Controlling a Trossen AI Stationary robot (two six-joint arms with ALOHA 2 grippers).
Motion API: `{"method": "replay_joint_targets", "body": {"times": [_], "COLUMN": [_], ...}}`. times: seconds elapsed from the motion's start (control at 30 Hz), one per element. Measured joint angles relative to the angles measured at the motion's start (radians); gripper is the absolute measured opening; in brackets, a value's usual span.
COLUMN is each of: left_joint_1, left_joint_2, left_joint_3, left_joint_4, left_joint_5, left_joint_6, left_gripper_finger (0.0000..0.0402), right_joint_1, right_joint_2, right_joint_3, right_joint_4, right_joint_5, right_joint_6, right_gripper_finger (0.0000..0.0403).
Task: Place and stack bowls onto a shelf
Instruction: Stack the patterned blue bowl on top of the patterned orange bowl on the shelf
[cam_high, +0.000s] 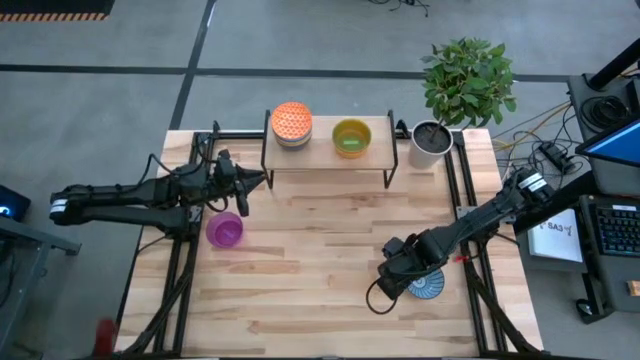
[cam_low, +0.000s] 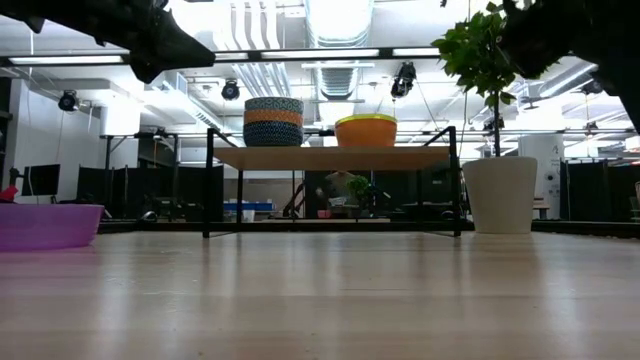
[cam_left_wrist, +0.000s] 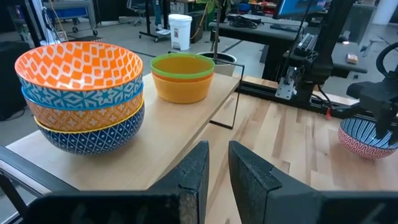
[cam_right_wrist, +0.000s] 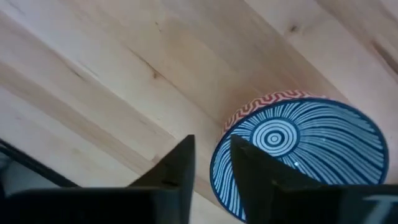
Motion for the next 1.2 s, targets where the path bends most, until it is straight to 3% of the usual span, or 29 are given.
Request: {"method": "replay_joint_targets", "body": {"times": [0.23, 0.43, 0.67, 0.9, 1.2], "left_joint_1": [0.000, 0.000, 0.000, 0.000, 0.000], "left_joint_2": [0.003, 0.002, 0.004, 0.005, 0.011], "left_joint_3": [0.000, 0.000, 0.000, 0.000, 0.000], "left_joint_4": [0.001, 0.000, 0.002, 0.004, 0.032], "left_joint_5": [0.000, 0.000, 0.000, 0.000, 0.012], "left_joint_6": [0.015, 0.017, 0.018, 0.018, 0.017], "left_gripper_finger": [0.0044, 0.0044, 0.0044, 0.0044, 0.0044], "right_joint_1": [0.000, 0.002, 0.004, 0.005, 0.010], "right_joint_2": [0.053, 0.114, 0.182, 0.186, 0.104], "right_joint_3": [0.000, -0.002, -0.002, -0.002, -0.003], "right_joint_4": [-0.006, -0.002, 0.006, 0.013, 0.137], "right_joint_5": [-0.027, -0.026, -0.045, -0.057, -0.028], "right_joint_6": [0.065, 0.077, 0.040, 0.004, -0.274], "right_gripper_finger": [0.0167, 0.0174, 0.0132, 0.0024, 0.0015]}}
